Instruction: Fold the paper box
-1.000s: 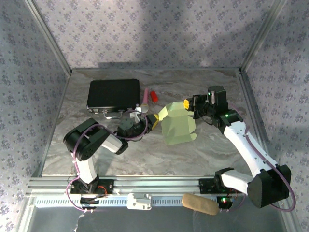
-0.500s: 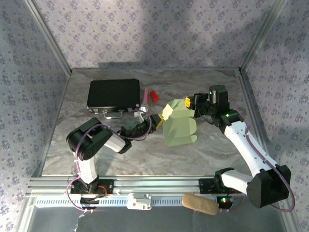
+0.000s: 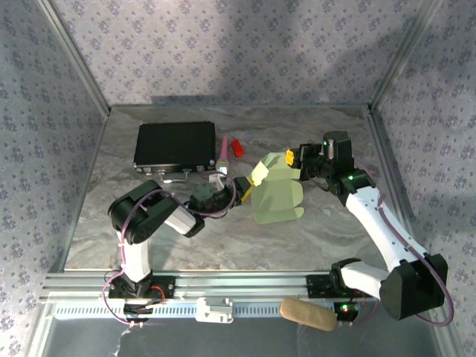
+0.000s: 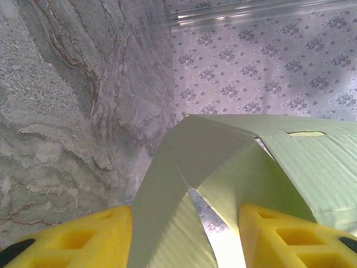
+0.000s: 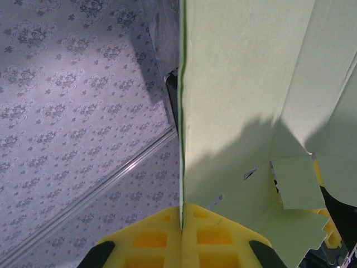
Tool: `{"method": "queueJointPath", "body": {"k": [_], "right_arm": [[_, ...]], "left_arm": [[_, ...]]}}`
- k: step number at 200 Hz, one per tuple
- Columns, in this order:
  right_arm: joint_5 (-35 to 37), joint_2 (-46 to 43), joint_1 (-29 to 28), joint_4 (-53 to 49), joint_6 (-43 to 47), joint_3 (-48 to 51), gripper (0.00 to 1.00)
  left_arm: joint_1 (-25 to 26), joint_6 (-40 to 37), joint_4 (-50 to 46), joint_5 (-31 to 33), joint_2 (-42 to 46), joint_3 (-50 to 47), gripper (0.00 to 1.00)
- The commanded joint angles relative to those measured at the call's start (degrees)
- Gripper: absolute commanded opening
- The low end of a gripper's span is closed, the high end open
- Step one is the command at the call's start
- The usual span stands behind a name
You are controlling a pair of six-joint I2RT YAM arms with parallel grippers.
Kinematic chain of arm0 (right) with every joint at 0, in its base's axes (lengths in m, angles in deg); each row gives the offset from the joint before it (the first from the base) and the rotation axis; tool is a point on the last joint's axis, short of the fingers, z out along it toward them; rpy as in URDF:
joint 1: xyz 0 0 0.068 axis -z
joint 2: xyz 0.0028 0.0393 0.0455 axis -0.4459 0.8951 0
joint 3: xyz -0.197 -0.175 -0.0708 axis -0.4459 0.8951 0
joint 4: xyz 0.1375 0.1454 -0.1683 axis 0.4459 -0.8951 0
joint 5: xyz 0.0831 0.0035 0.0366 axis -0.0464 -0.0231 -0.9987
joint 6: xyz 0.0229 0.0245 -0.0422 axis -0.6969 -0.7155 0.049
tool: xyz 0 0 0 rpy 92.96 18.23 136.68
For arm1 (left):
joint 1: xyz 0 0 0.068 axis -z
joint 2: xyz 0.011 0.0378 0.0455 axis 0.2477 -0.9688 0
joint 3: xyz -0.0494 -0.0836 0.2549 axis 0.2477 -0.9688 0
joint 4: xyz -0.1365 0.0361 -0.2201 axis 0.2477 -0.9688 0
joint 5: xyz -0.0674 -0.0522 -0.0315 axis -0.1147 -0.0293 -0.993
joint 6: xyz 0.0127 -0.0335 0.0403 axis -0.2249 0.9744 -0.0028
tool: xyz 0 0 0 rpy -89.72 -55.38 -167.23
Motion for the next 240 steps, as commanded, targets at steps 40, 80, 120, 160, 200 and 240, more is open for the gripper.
{"method": "queueJointPath", "body": {"k": [40,80,120,160,200,240], "right_arm": [[-2.5,-0.9,1.8,-1.1,-0.8,-0.4,0.00],[-0.4,-0.6,0.9,-4.1,3.9,-1.0,0.00],[6.3,1.9,-4.9,-3.1,10.7,0.5,0.00],[12.9,7.2,-13.7,3.5,13.8,1.9,0.00],[11.9,14.3,-17.7,19.7,18.7,6.0,0.00],[9.9,15.7,-17.1,35.1,26.1,14.0,0.00]], "left_arm": [[-0.2,3.8,3.7,1.4,0.9,-0.3,0.56],[-3.0,6.7,1.2,4.1,4.5,-8.8,0.60],[-4.5,1.1,-19.4,3.9,17.3,-13.3,0.61],[-5.5,-18.5,-69.4,11.1,44.4,-4.5,0.61],[-10.7,-31.4,-79.3,5.6,48.2,-2.4,0.43],[-10.7,-36.8,-75.8,4.8,46.2,-4.4,0.38]]}}
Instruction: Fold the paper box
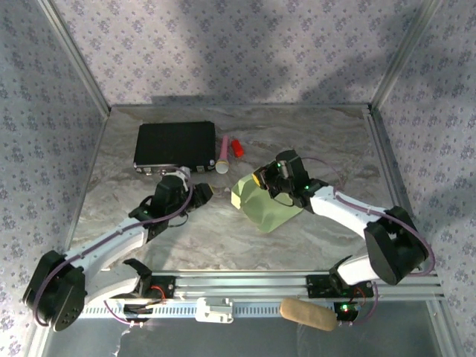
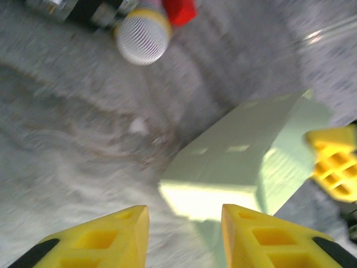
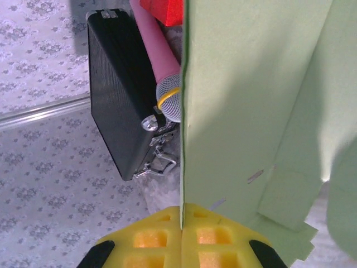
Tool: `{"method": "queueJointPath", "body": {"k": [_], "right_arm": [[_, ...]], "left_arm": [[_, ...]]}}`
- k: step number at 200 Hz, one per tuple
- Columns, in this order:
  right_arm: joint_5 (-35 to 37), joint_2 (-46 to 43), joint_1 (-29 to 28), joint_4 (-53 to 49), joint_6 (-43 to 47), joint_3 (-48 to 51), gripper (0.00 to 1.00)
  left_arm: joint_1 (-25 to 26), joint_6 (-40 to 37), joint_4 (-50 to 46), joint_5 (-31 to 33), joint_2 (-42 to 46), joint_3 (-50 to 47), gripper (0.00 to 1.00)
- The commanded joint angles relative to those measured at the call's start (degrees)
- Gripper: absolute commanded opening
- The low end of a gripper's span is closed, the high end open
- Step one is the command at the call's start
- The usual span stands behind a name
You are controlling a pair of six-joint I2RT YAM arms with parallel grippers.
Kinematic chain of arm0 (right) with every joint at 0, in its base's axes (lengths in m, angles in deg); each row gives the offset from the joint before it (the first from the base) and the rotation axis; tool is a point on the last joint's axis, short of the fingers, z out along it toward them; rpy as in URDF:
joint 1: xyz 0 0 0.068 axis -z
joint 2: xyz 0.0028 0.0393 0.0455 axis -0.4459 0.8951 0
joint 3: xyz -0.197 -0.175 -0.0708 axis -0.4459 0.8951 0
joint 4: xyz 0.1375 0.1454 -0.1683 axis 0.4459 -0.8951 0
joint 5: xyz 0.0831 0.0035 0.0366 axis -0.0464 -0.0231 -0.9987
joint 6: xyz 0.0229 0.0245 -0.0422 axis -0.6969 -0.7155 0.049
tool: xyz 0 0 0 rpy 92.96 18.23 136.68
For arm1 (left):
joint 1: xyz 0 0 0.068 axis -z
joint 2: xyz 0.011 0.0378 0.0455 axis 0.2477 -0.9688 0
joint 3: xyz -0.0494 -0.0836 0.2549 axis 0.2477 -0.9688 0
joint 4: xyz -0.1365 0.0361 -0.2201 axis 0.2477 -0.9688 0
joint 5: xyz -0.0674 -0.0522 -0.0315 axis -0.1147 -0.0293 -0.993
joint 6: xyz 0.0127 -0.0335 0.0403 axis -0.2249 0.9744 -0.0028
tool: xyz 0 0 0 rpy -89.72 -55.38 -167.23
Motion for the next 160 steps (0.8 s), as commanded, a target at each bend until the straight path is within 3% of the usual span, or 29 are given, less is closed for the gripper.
{"method": "queueJointPath", "body": {"k": [1,44,91,160], "right_arm": [[-1.1,0.2,0.5,11.5,7.3,3.1,0.00],[-6.6,2.1,2.7,18.5,11.3,5.9,0.00],[-10.2,4.8,4.5,20.3,10.9,5.7,0.00],[-11.5,7.9,4.8,20.1,10.9,4.3,0.00]], "left_arm": [[0.0,-7.3,-2.6,-1.4,-0.3,-1.1,0.38],[1.1,-13.0,3.3,-2.6,-4.9,-2.7,0.34],[4.6,-21.8,10.3,1.8,-12.5,-0.8,0.32],[6.5,-33.8,22.9,3.0,-21.1,1.0,0.41]]}}
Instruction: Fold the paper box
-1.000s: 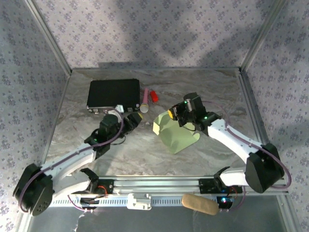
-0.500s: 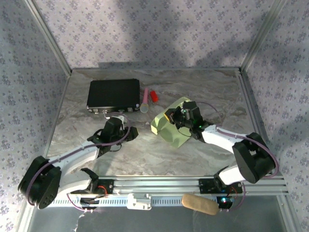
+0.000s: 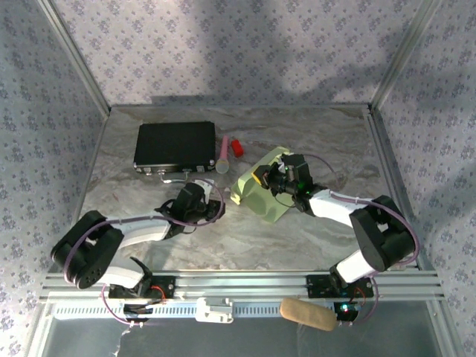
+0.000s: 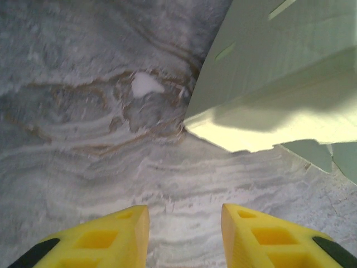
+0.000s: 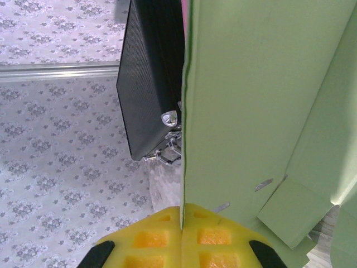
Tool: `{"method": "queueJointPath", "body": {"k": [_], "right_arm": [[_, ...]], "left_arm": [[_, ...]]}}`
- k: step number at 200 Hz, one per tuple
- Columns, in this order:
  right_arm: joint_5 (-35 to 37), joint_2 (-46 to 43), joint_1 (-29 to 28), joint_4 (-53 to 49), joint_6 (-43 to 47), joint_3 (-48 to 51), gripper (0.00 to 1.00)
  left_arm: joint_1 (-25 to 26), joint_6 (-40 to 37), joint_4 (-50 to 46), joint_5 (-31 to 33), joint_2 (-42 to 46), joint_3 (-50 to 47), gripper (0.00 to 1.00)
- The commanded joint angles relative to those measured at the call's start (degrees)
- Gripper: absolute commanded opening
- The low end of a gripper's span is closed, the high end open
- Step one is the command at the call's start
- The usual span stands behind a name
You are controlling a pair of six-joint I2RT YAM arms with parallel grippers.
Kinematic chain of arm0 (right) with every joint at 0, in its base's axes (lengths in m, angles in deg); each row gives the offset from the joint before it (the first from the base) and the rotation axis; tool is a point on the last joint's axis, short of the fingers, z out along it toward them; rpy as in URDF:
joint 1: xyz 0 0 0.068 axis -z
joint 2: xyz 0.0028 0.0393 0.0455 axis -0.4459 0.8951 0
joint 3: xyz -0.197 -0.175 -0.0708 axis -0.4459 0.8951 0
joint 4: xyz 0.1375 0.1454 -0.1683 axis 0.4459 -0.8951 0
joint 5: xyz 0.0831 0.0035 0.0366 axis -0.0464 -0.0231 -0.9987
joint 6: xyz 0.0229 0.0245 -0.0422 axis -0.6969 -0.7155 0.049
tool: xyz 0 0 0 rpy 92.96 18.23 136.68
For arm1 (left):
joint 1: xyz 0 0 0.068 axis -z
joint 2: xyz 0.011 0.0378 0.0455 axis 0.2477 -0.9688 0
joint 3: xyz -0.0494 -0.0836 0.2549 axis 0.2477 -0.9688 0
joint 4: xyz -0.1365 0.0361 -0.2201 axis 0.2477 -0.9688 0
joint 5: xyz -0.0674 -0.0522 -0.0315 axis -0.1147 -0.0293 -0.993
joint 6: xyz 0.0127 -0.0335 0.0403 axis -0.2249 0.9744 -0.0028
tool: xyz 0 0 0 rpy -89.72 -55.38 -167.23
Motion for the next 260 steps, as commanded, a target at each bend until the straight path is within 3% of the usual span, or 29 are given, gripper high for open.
{"method": "queueJointPath", "body": {"k": [1,100,184,260], "right_arm": [[-1.6,2.2,0.4,0.7,1.7,-1.0,0.00],[-5.7,6.4,1.6,5.6,1.9,-2.4,0.00],[-6.8,8.6,1.7,9.7,1.7,-1.4,0.00],[-7.1,8.8,1.5,11.7,1.8,-1.1,0.00]], "left_arm": [[0.4,-6.0,7.0,0.5,-1.8,2.5,0.41],[1.9,-8.4,11.7,-2.0,-9.3,6.6,0.43],[5.4,-6.8,15.8,3.3,-11.5,7.4,0.43],[7.7,-4.9,19.9,9.4,-13.1,7.6,0.38]]}}
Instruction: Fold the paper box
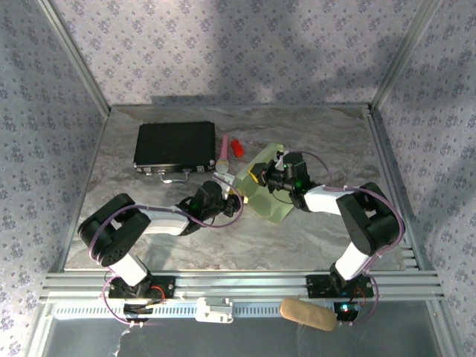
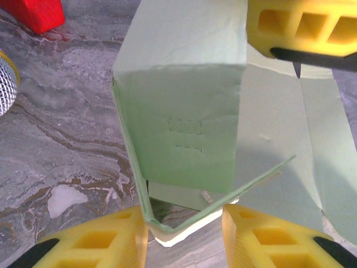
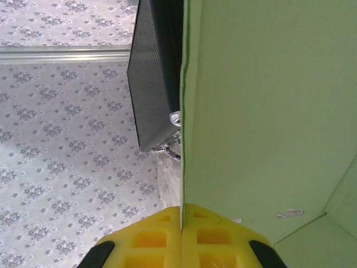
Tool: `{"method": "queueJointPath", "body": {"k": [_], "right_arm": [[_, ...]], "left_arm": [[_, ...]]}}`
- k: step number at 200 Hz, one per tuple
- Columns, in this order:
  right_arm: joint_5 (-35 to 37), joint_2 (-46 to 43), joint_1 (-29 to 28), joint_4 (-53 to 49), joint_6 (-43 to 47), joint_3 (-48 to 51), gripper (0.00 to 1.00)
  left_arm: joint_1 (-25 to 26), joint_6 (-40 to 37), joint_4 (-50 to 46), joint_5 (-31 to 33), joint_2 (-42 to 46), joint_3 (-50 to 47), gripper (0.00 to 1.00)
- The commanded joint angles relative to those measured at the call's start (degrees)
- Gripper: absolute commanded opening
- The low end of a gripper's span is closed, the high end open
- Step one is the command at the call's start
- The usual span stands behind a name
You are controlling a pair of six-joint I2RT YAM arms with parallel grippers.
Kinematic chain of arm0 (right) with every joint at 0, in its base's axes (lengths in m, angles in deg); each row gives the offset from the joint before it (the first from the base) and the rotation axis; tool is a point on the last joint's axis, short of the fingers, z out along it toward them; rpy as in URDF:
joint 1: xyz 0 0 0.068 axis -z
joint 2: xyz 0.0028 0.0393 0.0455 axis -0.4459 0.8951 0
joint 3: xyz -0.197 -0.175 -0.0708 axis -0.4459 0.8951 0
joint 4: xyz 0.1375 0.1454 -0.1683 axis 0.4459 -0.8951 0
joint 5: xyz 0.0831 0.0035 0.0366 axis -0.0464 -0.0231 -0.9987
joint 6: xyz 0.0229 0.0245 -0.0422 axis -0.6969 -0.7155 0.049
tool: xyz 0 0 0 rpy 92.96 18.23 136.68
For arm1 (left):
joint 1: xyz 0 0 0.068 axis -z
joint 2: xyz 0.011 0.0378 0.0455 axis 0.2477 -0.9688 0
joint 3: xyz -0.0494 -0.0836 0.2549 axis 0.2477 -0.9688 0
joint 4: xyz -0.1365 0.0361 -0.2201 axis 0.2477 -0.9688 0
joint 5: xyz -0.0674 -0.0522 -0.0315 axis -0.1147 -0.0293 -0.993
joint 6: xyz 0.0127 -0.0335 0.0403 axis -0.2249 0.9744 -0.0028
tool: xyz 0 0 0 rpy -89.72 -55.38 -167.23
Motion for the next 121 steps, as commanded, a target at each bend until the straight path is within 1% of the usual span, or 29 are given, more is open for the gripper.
{"method": "queueJointPath", "body": {"k": [1,26,56,97,121], "right_arm": [[-1.1,1.1,0.0,1.8,1.1,0.4,0.00],[-1.4,1.9,0.0,4.0,1.4,1.2,0.00],[-1.5,2.8,0.0,5.7,1.0,1.5,0.00],[-1.0,3.4,-0.1,6.3,0.3,1.5,0.00],[-1.0,3.7,-0.3,6.9,0.1,1.6,0.00]], "left_arm": [[0.7,1.1,4.8,2.8,-0.9,1.3,0.38],[1.3,2.5,6.7,5.1,-1.8,1.3,0.38],[2.7,4.4,7.6,9.5,-3.0,1.9,0.37],[3.8,7.4,9.2,12.8,-4.3,2.4,0.37],[4.4,9.1,10.3,14.3,-4.0,2.4,0.36]]}}
